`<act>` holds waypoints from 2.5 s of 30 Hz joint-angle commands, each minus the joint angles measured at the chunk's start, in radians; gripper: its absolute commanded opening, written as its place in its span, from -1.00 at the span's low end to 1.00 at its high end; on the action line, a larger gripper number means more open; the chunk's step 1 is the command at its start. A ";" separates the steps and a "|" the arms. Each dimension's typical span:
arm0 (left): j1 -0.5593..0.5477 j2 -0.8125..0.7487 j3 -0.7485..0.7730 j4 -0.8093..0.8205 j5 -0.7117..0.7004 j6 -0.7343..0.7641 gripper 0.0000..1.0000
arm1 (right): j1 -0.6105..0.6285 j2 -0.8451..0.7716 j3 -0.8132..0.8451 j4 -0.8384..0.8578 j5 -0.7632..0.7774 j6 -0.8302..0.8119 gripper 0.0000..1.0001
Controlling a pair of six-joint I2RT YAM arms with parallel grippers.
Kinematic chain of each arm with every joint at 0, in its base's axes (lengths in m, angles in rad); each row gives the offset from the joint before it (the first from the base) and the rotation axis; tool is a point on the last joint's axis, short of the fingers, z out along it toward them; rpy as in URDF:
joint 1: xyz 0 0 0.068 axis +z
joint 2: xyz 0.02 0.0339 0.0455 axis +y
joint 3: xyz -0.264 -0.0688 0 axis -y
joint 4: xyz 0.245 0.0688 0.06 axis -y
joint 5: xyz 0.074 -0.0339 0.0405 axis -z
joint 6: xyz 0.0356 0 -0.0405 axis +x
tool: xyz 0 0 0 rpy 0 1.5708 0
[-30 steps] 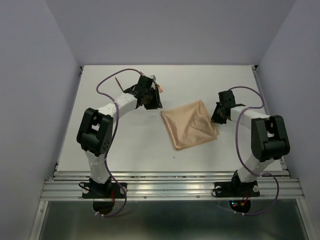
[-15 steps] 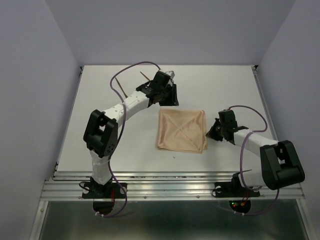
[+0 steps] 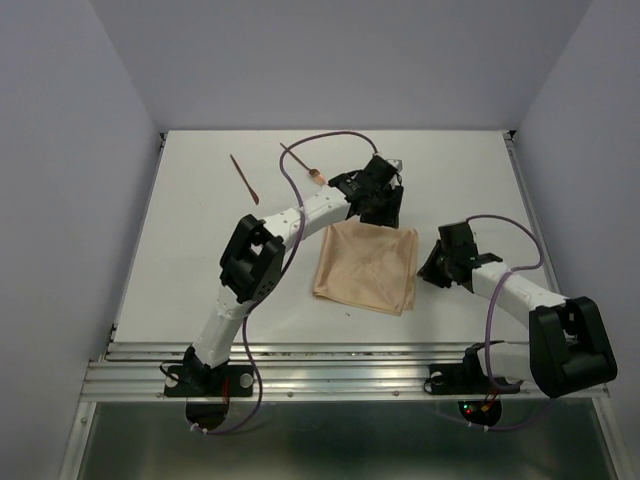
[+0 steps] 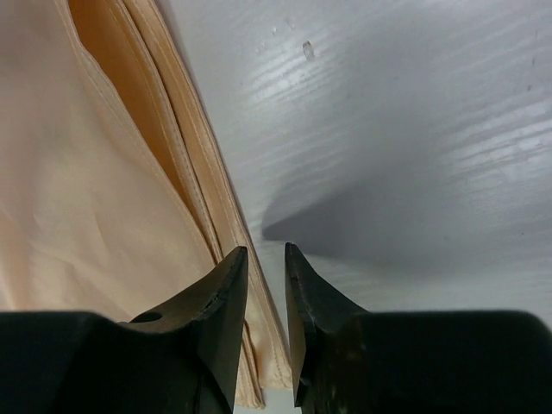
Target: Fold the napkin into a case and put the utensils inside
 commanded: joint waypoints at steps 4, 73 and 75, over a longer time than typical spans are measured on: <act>-0.020 0.019 0.106 -0.052 -0.033 0.018 0.11 | -0.028 0.133 0.138 0.037 0.016 -0.034 -0.44; -0.046 0.094 0.068 -0.067 -0.237 0.052 -0.04 | -0.021 0.380 0.227 0.256 -0.269 -0.002 -0.49; -0.046 0.103 0.075 -0.075 -0.241 0.056 -0.04 | -0.021 0.393 0.251 0.258 -0.272 0.001 -0.49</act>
